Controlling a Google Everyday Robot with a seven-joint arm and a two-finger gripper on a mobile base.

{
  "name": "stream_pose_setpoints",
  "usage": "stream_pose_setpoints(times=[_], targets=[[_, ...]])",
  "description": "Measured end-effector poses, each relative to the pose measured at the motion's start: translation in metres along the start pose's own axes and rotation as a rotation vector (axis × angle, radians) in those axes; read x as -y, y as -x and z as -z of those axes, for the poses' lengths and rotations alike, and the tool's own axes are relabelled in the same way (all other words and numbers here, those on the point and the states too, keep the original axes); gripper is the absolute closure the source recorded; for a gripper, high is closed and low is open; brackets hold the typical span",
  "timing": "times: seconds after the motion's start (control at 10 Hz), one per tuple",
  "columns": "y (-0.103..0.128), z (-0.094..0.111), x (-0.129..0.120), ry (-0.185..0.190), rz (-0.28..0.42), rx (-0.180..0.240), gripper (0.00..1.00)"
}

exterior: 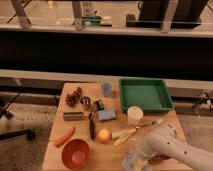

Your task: Place towel in red bowl

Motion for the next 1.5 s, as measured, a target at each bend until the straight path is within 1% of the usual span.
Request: stream_pose_setpoints(times=[0.1, 0.2, 0.5, 0.7, 1.0, 1.2, 1.5], targets=[[0.000, -0.001, 0.000, 0.001, 0.003, -0.001, 0.24], [0.001, -0.002, -0.001, 0.001, 0.005, 0.000, 0.33], [0.002, -0.002, -0.001, 0.002, 0.010, 0.002, 0.65], [0.002, -0.002, -0.001, 0.002, 0.012, 0.002, 0.81], [0.002, -0.001, 0.000, 0.001, 0.008, 0.007, 0.82], [0.003, 0.004, -0.001, 0.002, 0.004, 0.014, 0.82], [0.014, 0.019, 0.002, 0.008, 0.012, 0.036, 0.82]])
